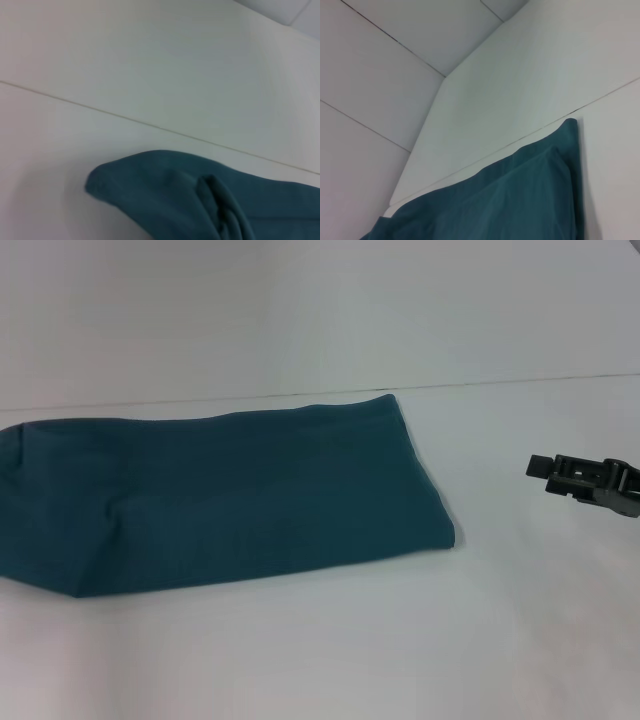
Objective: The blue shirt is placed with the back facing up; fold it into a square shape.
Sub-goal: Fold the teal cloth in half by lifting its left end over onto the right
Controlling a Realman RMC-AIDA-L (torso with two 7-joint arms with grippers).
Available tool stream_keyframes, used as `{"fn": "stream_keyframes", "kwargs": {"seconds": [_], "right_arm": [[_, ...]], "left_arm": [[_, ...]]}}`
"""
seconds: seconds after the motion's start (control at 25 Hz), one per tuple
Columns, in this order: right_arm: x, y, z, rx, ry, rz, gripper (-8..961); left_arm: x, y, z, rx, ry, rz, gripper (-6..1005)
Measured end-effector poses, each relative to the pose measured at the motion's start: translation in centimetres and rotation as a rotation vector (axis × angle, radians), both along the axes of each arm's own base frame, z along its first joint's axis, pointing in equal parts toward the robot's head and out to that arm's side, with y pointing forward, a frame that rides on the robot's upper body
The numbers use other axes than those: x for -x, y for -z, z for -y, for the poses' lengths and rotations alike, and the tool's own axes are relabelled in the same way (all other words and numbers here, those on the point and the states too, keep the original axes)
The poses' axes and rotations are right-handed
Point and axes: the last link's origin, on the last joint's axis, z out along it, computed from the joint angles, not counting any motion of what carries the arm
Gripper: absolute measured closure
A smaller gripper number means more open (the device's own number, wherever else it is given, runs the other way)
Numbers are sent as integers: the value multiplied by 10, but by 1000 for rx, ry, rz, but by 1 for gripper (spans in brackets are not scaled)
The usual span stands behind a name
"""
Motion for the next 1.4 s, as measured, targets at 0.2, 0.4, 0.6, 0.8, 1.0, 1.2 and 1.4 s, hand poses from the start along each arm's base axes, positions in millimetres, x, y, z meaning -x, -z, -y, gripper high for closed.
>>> {"fn": "stream_keyframes", "kwargs": {"seconds": [0.2,0.4,0.6,0.8,1.0,1.2,1.4], "right_arm": [[1,-1,-1,-1,-5,4,250],[1,-1,-2,-2,-11,8,249],[3,0,-3,1,-19,12,249],[3,0,-3,0,-26,18,249],[1,0,-1,-4,-21,20,249],[0,0,-1,-4,-20,22,249],[0,1,0,-1,-21,24,249]], "left_arm": [[-26,-3,-8,39,27,45,960],[-60,-14,-15,71,40,90,959],[-85,-19,-25,104,30,78,959],[-112,-18,-32,121,74,65,960],[-137,-14,-36,141,124,66,960],[-161,-1,-39,193,172,33,960],[-189,13,-44,227,229,12,960]]}}
